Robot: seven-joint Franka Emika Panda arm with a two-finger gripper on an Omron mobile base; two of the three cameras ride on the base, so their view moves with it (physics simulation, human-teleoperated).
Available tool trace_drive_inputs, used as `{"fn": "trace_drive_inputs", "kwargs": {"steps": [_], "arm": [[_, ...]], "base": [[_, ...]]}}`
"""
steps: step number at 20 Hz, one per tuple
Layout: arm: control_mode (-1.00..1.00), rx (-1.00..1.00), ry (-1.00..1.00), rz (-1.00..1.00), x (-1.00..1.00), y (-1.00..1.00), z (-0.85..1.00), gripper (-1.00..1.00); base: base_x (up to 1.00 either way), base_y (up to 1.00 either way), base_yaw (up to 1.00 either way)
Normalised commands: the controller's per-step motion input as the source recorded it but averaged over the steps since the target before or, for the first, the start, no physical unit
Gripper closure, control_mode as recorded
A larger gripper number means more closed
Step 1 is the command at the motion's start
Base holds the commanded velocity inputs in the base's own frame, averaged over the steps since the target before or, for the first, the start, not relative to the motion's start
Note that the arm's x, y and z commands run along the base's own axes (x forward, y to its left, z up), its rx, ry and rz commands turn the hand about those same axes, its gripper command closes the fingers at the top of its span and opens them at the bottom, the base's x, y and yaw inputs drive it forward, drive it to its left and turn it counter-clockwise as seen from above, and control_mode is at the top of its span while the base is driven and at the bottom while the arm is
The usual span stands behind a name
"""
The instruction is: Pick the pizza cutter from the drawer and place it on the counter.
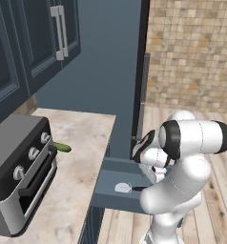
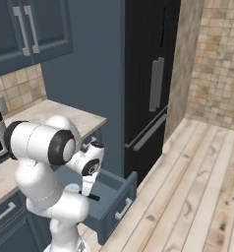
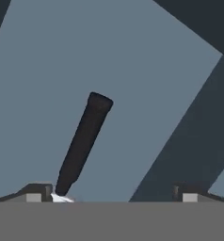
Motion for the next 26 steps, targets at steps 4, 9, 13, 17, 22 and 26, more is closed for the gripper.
{"fn": "trace_drive_inputs", "kwargs": {"steps": [4,9,13,17,22,26], "arm": [[-1.00,-0.19,0.10,0.00,0.39,0.02,-0.76,-1.00],[-1.00,-0.07,0.05,0.00,0.69,0.00,-0.56,-1.00],[-1.00,-0.01,0.04,0.00,0.80,0.00,-0.46,-1.00],[-1.00,-0.02,0.05,0.00,0.41,0.00,-0.65,-1.00],[-1.00,-0.03,0.10,0.00,0.00,-0.02,-0.86,1.00],[-1.00,0.00,0.16,-0.01,-0.11,-0.33,-0.72,1.00]], "base": [[0.00,0.00,0.00],[0.00,0.00,0.00],[0.00,0.00,0.00],[0.00,0.00,0.00],[0.00,0.00,0.00],[0.00,0.00,0.00]]}}
